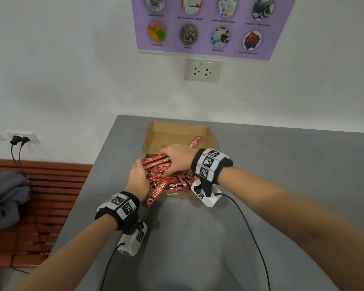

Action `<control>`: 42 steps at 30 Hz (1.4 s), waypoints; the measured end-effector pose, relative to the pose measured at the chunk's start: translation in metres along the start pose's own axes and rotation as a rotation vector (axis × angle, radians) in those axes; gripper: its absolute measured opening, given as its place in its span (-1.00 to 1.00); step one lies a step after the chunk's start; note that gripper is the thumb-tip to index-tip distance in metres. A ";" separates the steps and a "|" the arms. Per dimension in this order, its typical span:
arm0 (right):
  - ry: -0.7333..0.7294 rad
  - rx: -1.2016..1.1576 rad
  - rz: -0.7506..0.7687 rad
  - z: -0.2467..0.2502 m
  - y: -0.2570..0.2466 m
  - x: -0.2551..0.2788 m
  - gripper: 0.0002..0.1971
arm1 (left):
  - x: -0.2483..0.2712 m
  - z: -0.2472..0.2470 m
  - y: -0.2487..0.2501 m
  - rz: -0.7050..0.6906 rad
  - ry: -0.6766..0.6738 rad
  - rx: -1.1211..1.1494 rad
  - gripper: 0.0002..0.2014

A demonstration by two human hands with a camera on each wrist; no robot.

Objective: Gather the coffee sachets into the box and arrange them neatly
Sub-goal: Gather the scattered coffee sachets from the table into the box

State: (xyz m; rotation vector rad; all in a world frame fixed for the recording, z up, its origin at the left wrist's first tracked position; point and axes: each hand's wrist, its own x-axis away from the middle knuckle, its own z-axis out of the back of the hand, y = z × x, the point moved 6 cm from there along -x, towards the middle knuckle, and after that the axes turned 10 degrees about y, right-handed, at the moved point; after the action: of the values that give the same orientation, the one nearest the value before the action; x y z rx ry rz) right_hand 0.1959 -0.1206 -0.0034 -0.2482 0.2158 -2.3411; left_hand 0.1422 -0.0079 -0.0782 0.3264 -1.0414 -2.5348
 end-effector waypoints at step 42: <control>0.327 0.012 -0.511 0.021 0.098 0.106 -0.86 | 0.014 -0.001 0.006 0.033 -0.054 -0.014 -0.49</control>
State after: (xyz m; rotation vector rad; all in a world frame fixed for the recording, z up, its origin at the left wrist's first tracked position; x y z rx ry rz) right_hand 0.1940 -0.2660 0.0069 0.1051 0.3278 -2.8840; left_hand 0.1317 -0.0186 -0.0758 0.2358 -1.0401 -2.5330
